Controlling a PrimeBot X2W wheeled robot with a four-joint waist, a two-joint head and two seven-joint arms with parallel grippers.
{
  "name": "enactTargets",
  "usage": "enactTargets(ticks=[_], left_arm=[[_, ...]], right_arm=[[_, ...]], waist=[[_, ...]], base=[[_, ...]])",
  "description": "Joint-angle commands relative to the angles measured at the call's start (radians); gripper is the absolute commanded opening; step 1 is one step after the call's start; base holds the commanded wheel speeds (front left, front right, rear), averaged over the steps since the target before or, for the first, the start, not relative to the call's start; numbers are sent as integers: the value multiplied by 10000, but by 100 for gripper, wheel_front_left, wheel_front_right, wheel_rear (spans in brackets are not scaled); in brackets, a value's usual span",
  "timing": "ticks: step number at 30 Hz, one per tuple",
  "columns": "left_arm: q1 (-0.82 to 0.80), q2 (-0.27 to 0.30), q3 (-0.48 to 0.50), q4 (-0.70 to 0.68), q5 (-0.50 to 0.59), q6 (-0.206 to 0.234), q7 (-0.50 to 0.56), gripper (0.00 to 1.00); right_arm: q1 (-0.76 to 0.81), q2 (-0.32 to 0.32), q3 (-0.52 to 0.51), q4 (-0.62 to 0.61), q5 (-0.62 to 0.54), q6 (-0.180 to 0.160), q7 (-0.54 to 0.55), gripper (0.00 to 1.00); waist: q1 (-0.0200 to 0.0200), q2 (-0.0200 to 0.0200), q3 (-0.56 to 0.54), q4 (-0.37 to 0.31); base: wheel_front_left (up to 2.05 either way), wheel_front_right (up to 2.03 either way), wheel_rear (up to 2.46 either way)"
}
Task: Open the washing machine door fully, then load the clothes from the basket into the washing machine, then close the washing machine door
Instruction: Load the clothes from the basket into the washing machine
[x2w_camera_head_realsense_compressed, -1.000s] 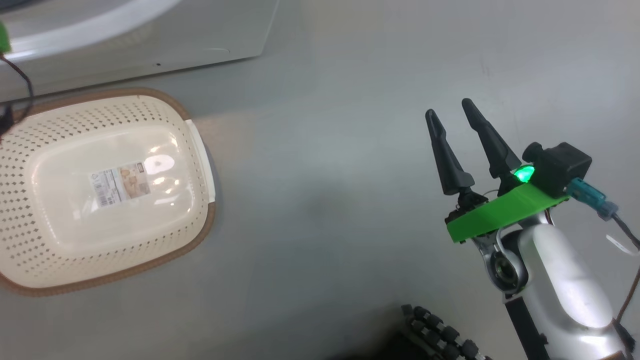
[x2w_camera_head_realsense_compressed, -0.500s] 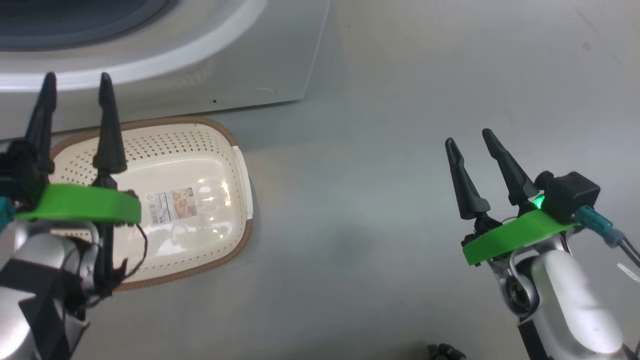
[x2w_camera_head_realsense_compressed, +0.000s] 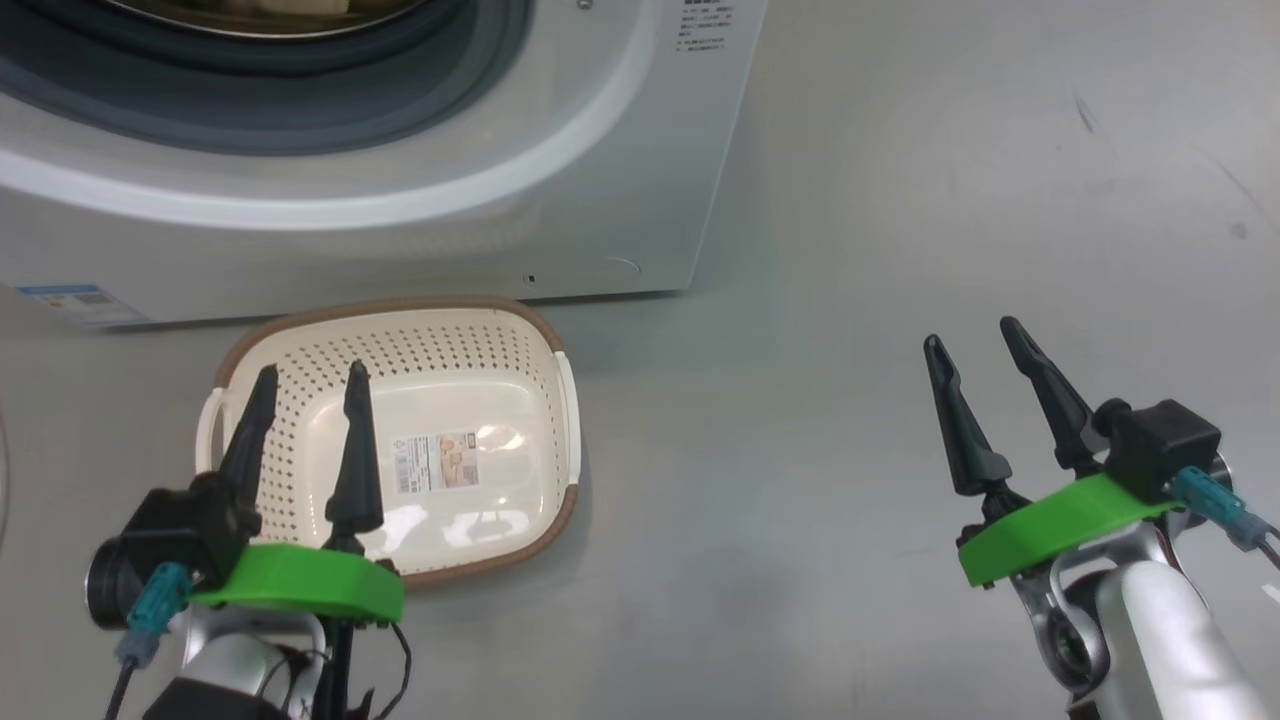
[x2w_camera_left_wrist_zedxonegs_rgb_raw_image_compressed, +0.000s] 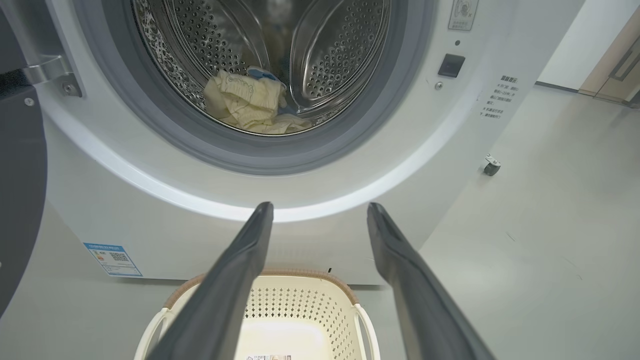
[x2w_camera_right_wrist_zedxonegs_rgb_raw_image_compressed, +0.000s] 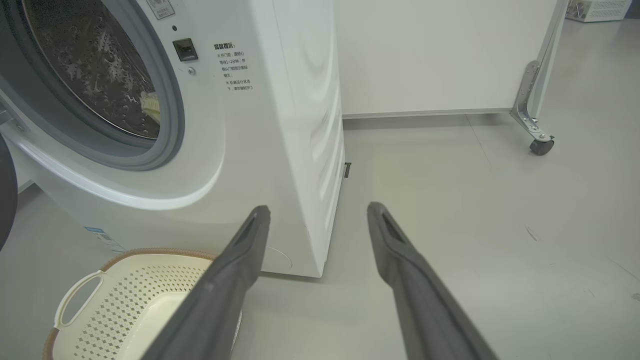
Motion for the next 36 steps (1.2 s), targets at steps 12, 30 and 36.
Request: enactTargets(ticks=[12, 30, 36], left_arm=[[1099, -432, 480, 151, 672, 1978, -140, 100], [2220, -849, 590, 426, 1004, 1453, -141, 100], [2216, -860, 567, 555, 1033, 1407, -141, 100]], right_arm=[[1110, -144, -147, -1305, -295, -29, 805, 100], [2508, -52, -246, -2295, -439, -29, 1483, 100], [2666, -42, -280, -2469, -489, -29, 1627, 100]], waist=[[1, -1, -1688, 653], [1, -1, -3107, 550], [1, -1, -3236, 559]], base=[[0, 0, 0], [0, 0, 0], [0, 0, 0]])
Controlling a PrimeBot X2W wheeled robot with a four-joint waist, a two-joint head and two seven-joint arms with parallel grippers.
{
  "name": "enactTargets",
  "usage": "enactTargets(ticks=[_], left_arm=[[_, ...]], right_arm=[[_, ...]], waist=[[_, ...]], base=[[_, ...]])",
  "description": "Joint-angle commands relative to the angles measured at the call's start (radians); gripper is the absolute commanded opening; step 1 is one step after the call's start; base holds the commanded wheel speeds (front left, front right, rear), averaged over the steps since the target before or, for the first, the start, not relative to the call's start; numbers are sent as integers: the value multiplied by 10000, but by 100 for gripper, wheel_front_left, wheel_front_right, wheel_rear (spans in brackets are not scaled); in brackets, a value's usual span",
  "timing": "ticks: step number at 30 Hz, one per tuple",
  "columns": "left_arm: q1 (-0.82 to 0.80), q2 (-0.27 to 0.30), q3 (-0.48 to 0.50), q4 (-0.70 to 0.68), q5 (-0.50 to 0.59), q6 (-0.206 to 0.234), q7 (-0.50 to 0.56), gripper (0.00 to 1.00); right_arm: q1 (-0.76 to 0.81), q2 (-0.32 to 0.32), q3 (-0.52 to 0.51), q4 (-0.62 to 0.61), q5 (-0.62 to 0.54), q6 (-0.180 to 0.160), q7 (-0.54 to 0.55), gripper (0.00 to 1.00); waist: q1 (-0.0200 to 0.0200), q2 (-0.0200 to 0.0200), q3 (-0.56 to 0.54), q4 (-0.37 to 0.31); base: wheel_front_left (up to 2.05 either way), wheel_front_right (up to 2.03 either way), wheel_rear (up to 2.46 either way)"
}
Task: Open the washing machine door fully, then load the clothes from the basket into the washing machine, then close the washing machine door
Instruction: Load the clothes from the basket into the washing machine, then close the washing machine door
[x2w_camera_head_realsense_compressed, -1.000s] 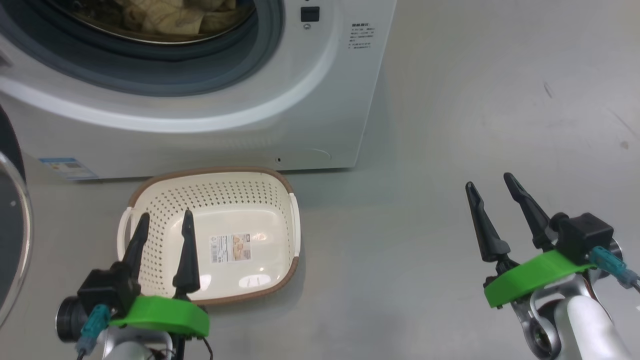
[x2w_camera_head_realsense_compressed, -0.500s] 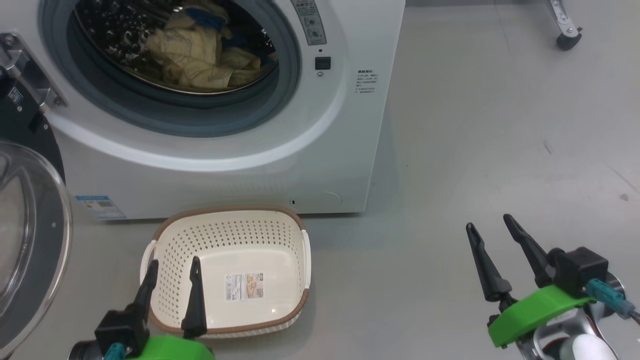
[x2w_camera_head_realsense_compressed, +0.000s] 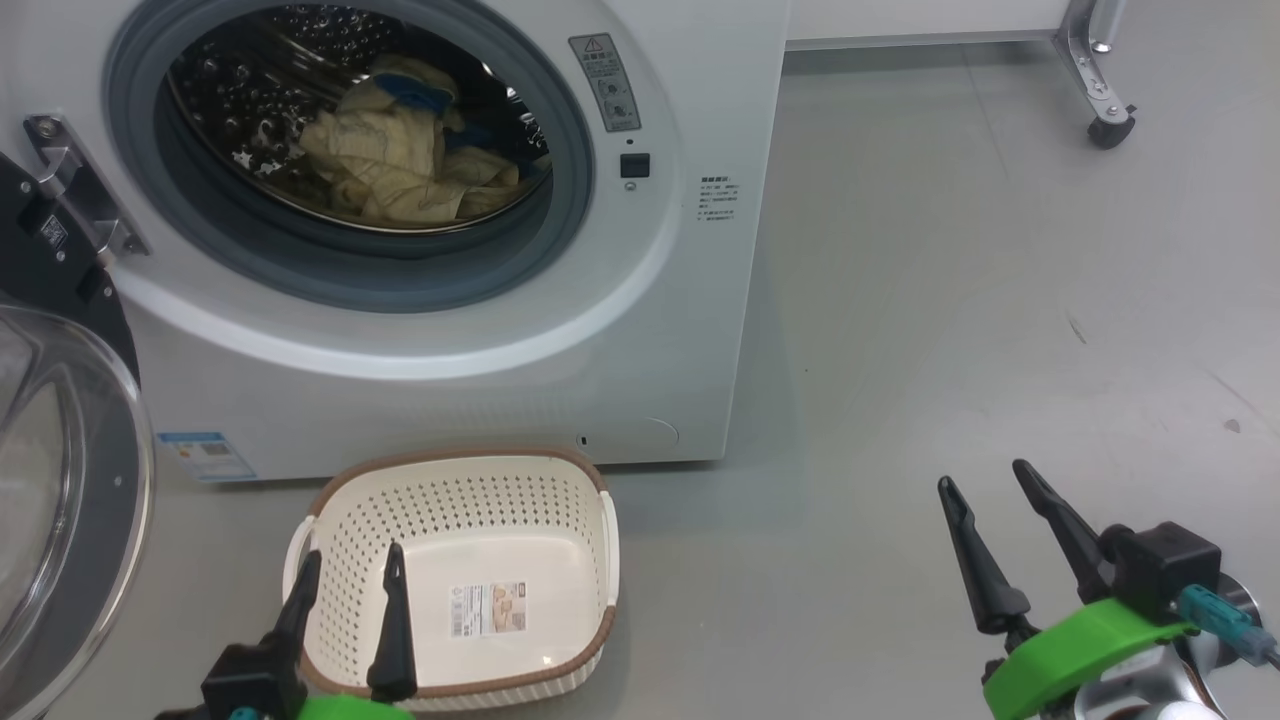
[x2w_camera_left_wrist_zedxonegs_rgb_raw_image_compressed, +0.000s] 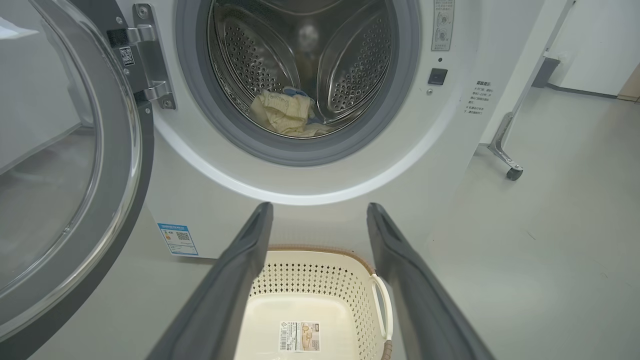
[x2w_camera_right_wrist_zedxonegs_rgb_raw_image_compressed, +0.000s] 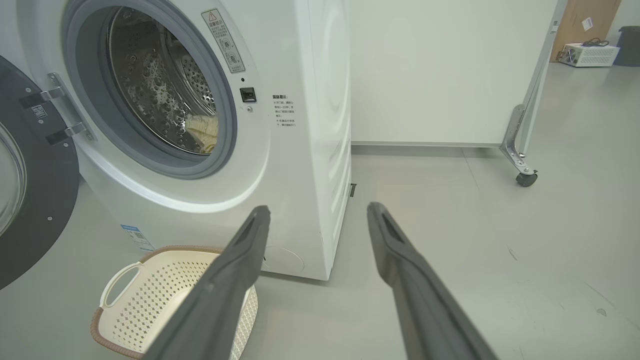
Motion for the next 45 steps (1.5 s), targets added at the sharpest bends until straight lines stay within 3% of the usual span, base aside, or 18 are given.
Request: enactTargets(ticks=[1, 26, 45], left_arm=[[-320, 69, 398, -235, 72, 1406, -112, 100], [-478, 116, 202, -139, 328, 1560, -105, 100], [-550, 74, 241, -234, 234, 1532, -107, 100]], right_arm=[[-207, -72, 163, -426, -124, -29, 32, 100], [-139, -67, 214, -487, -50, -29, 53, 100], [-208, -66, 133, -460, -46, -29, 45, 100]], waist=[[1, 0, -17, 6], [1, 0, 6, 63], [1, 0, -1, 154]], base=[[0, 0, 0], [-7, 7, 0], [-152, 152, 0]])
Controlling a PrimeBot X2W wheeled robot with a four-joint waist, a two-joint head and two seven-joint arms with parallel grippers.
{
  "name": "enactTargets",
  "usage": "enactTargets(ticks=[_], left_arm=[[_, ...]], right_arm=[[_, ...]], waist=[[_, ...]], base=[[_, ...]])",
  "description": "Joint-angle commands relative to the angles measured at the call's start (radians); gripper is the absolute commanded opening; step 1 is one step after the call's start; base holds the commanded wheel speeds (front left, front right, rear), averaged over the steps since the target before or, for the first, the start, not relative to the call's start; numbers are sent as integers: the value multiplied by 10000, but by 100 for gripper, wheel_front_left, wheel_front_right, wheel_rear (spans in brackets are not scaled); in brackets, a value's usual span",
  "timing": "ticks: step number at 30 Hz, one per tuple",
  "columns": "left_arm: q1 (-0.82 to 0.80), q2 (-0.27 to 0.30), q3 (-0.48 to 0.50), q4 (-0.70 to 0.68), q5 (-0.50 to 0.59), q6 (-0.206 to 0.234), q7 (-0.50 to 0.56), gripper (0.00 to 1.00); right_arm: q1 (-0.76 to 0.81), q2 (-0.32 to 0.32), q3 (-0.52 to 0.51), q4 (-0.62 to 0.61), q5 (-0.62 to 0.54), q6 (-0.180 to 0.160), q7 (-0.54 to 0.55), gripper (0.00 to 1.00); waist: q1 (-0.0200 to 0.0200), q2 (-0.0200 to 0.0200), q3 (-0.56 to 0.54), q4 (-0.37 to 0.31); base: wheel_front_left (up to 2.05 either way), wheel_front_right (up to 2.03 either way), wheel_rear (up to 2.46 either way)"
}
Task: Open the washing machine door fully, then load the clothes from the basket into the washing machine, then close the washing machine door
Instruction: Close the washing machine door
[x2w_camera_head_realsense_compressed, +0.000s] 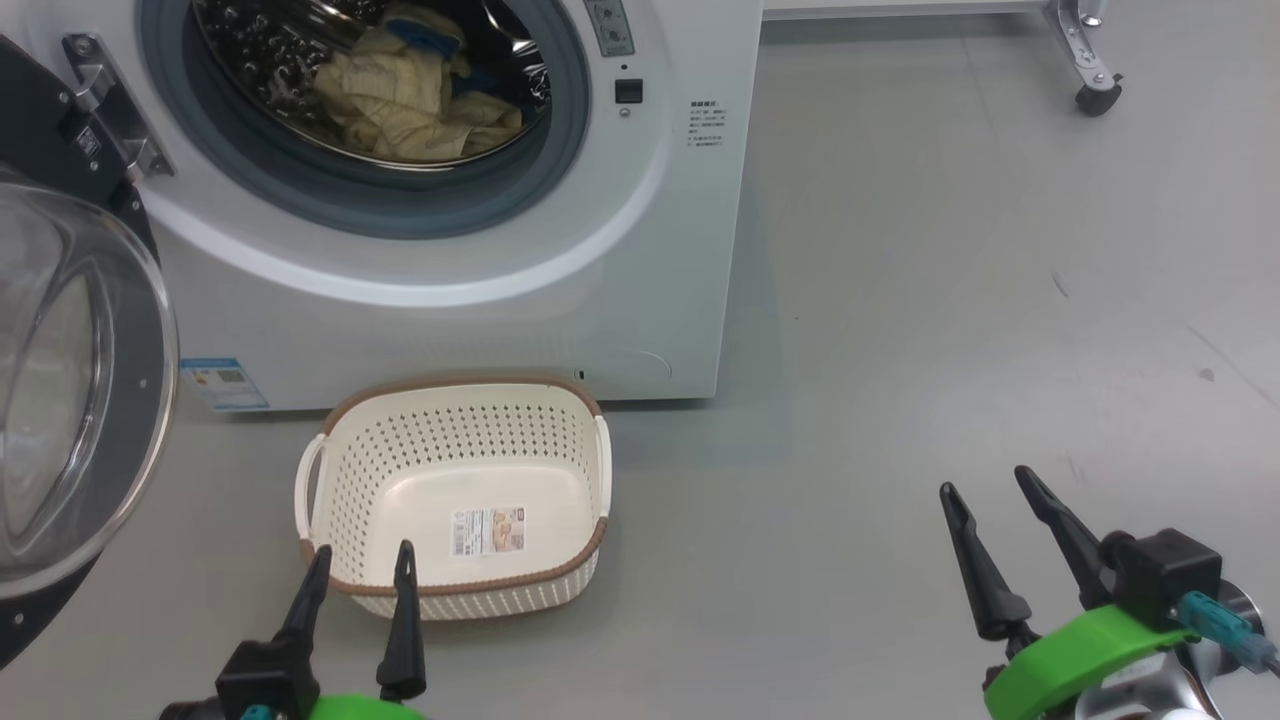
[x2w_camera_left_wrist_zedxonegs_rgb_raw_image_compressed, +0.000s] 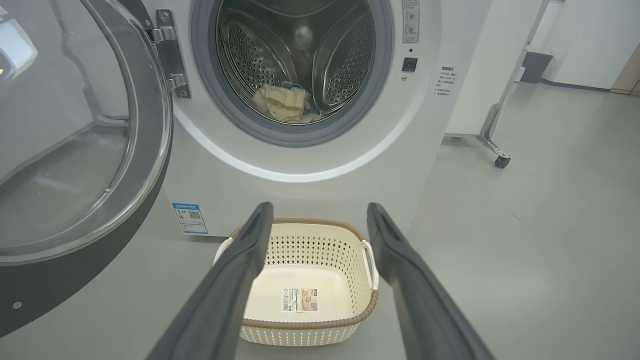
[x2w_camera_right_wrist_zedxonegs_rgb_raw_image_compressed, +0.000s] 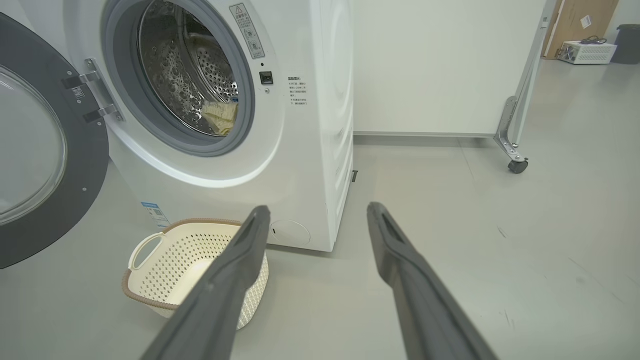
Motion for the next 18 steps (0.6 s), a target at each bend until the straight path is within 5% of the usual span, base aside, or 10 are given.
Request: enactTargets(ticks=[1, 18], left_arm=[[-432, 107, 414, -322, 2, 1523, -108, 100], [-378, 145, 400, -347, 64, 1503, -110, 100]], right_arm=[[-349, -95, 147, -345, 28, -29, -16, 100], [-256, -95, 120, -265, 54, -29, -30, 100]], waist=[[1, 0, -3, -4], [1, 0, -180, -10]], base=[[-104, 104, 0], [-21, 21, 0]])
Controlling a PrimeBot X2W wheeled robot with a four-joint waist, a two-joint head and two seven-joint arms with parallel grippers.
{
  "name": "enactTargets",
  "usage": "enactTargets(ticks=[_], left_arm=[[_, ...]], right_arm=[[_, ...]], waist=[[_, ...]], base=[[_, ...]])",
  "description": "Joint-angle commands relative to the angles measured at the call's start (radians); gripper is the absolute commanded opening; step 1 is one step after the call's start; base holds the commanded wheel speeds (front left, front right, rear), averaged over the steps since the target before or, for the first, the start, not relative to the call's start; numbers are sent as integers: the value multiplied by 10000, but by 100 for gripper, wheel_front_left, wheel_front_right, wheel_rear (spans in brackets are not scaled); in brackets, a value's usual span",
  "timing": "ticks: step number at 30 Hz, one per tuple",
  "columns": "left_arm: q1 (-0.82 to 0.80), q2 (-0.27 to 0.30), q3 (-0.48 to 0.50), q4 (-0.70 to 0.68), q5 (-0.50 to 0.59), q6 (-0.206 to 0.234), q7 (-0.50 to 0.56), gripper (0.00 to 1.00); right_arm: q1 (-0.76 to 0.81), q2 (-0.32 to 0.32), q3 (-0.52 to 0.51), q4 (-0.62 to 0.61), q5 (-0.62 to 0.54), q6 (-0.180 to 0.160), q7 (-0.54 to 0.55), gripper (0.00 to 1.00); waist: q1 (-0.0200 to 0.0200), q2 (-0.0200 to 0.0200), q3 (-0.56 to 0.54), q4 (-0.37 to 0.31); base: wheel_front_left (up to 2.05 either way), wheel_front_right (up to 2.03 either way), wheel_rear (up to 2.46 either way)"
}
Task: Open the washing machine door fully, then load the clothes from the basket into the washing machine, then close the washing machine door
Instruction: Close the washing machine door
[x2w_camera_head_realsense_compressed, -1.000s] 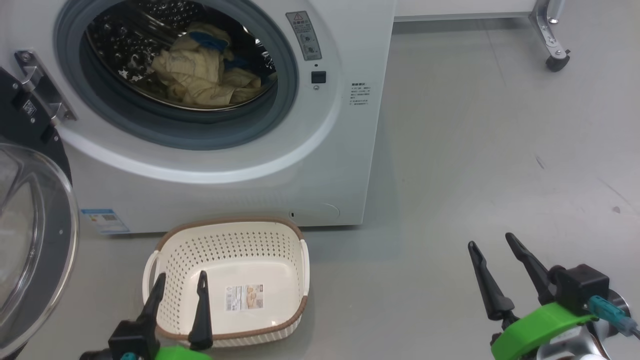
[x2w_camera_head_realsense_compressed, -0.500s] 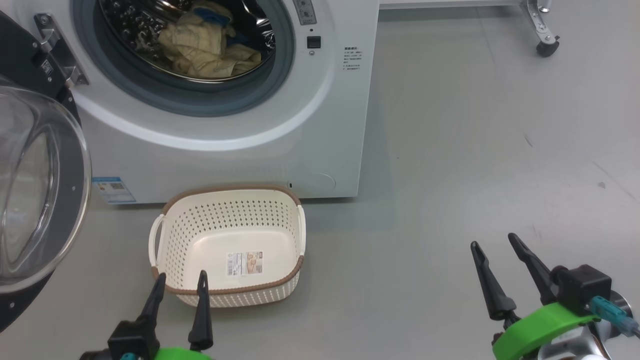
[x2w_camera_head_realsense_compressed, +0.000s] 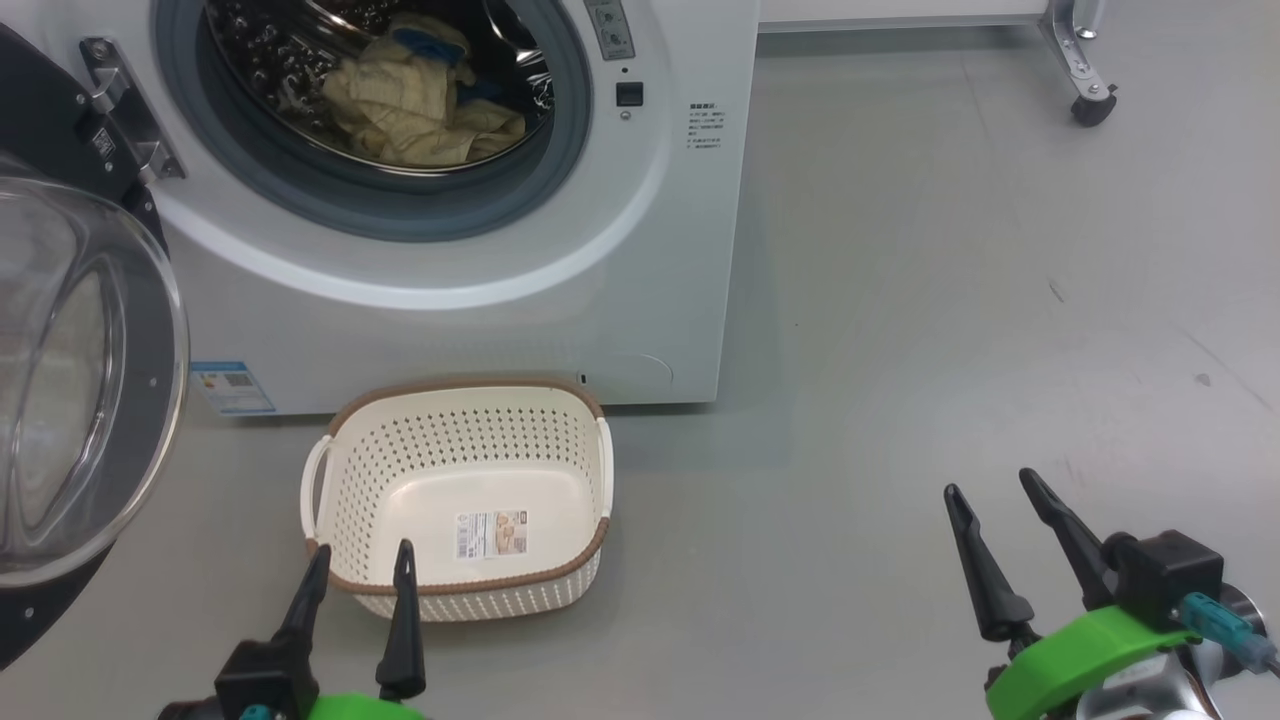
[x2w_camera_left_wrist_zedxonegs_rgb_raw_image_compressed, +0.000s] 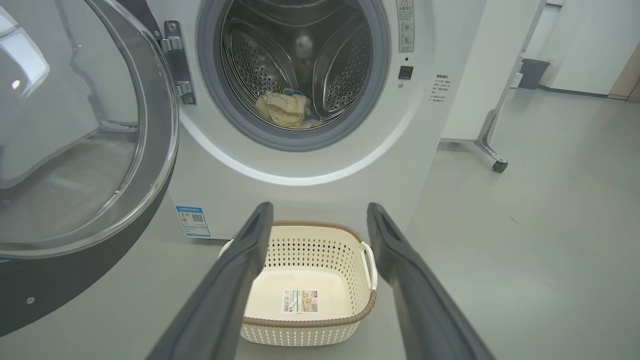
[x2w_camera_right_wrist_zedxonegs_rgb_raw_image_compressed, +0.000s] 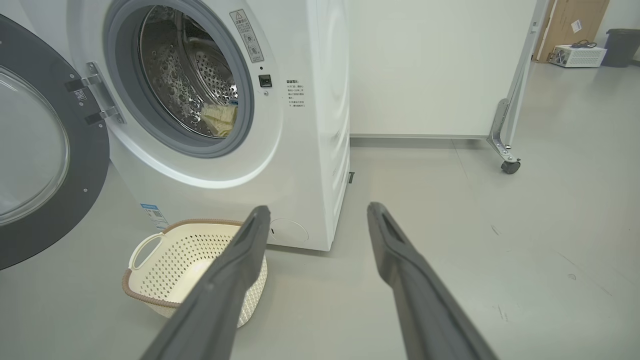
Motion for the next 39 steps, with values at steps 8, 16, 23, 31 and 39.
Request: enactTargets(ticks=[8, 16, 23, 31, 39], left_arm=[[-419, 160, 332, -296, 79, 1490, -110, 100], [-388, 160, 257, -273, 79, 1492, -107, 100], [-574, 99, 271, -391, 108, 1497, -108, 100], [-658, 12, 436, -642, 138, 1463, -110, 100], [-711, -68, 664, -813, 300, 1480, -111, 100]], right_arm=[[-202, -101, 97, -389, 39, -29, 1, 100], [-85, -101, 47, -361, 51, -29, 1, 100], [-26, -101, -12, -502, 51, -29, -1, 100], [-110, -101, 7, -507, 84, -29, -26, 100], [-272, -101, 72, -518, 66, -29, -55, 100]], waist=[[0, 0, -11, 140], [0, 0, -169, 481], [0, 0, -71, 1427], [0, 0, -8, 2588], [0, 0, 246, 3554]], base=[[0, 0, 0], [0, 0, 0], [0, 0, 0], [0, 0, 0], [0, 0, 0]])
